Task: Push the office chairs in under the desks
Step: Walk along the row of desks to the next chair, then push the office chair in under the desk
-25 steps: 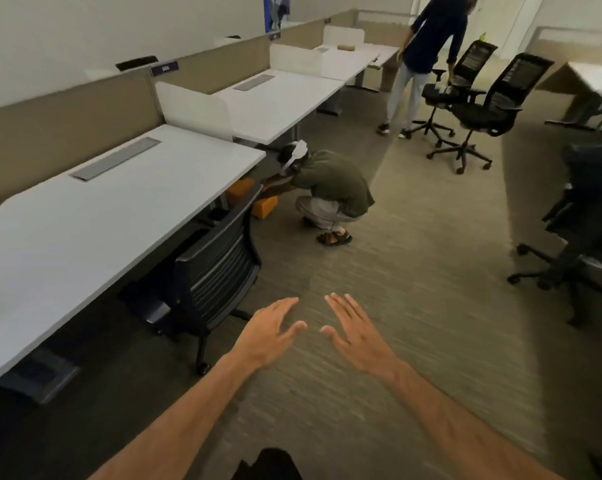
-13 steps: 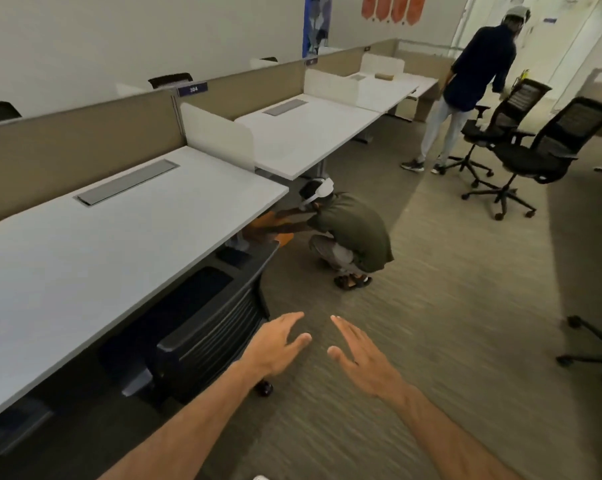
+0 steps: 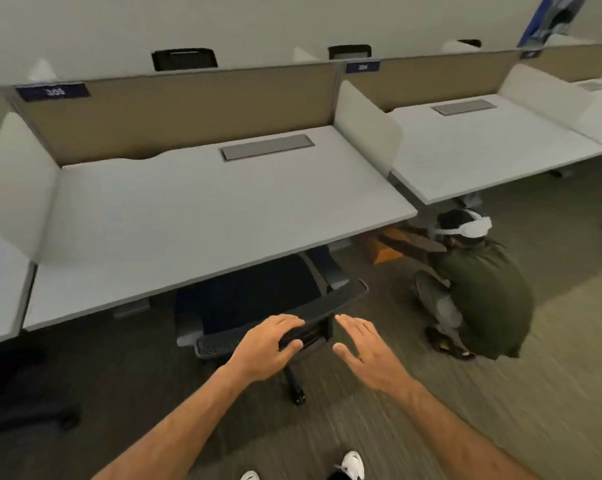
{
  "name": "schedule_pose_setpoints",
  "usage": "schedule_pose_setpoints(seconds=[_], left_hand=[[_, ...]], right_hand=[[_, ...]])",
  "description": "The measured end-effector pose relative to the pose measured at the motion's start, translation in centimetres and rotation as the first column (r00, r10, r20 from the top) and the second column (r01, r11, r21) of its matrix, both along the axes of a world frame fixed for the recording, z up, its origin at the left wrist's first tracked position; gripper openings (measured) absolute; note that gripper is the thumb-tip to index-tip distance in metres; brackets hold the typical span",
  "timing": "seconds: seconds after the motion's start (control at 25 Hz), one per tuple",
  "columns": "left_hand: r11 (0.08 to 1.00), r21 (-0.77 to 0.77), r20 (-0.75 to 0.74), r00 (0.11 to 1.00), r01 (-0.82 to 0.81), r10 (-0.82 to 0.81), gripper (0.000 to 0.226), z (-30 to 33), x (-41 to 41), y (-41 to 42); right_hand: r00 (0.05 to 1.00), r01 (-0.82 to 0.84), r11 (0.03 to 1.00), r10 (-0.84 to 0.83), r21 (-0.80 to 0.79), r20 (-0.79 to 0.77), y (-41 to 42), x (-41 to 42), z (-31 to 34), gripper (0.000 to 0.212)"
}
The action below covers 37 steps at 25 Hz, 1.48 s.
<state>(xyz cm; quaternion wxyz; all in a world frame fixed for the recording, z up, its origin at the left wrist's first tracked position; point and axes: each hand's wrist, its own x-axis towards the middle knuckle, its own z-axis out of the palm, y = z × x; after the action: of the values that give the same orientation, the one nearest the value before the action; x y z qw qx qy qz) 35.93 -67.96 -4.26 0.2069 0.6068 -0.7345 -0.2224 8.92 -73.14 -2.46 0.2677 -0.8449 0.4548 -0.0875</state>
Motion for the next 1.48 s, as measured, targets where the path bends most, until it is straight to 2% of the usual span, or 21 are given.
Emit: schedule_pose_setpoints(seconds=[0.12, 0.2, 0.32, 0.4, 0.52, 0.68, 0.84, 1.16, 1.48], left_hand=[[0.989, 0.005, 0.049, 0.988, -0.147, 0.147, 0.050, -0.3, 0.9, 0.1], [0.974, 0.019, 0.110, 0.969, -0.226, 0.223, 0.053, -0.9, 1.0, 0.5], [0.925, 0.141, 0.191, 0.926, -0.354, 0.325, 0.062, -1.9, 1.1, 1.3], [0.877, 0.236, 0.235, 0.900, -0.418, 0.366, 0.064, -2.5, 1.3, 1.6], [0.830, 0.330, 0.303, 0.883, -0.450, 0.358, 0.069, -2.6, 2.0, 1.1], [0.827, 0.359, 0.389, 0.875, -0.432, 0.288, 0.083, -2.7, 2.7, -0.5], [0.864, 0.290, 0.401, 0.872, -0.412, 0.282, 0.093, -3.1, 3.8, -1.8], [0.888, 0.181, 0.387, 0.861, -0.422, 0.330, 0.090, -4.0, 5.5, -3.9], [0.883, 0.156, 0.383, 0.851, -0.443, 0.359, 0.091, -3.9, 10.3, -9.5]], right_hand=[[0.986, -0.159, 0.975, 0.165, -0.158, 0.027, -4.8, 0.8, 0.1, 0.060], [0.966, -0.254, 0.950, 0.259, -0.184, 0.003, -7.3, 1.2, -0.3, 0.056], [0.940, -0.339, 0.930, 0.330, -0.139, -0.087, -9.8, 1.6, -1.4, 0.059], [0.913, -0.370, 0.928, 0.352, -0.050, -0.207, -11.1, 1.8, -2.6, 0.063], [0.858, -0.360, 0.929, 0.365, 0.082, -0.361, -12.7, 2.6, -3.8, 0.069], [0.790, -0.410, 0.910, 0.384, 0.054, -0.478, -14.5, 4.3, -4.1, 0.078], [0.801, -0.444, 0.896, 0.397, 0.001, -0.448, -15.9, 5.2, -4.2, 0.085], [0.821, -0.451, 0.891, 0.395, -0.045, -0.413, -17.9, 7.3, -4.1, 0.082], [0.850, -0.416, 0.903, 0.346, -0.104, -0.397, -23.2, 12.2, -4.6, 0.086]])
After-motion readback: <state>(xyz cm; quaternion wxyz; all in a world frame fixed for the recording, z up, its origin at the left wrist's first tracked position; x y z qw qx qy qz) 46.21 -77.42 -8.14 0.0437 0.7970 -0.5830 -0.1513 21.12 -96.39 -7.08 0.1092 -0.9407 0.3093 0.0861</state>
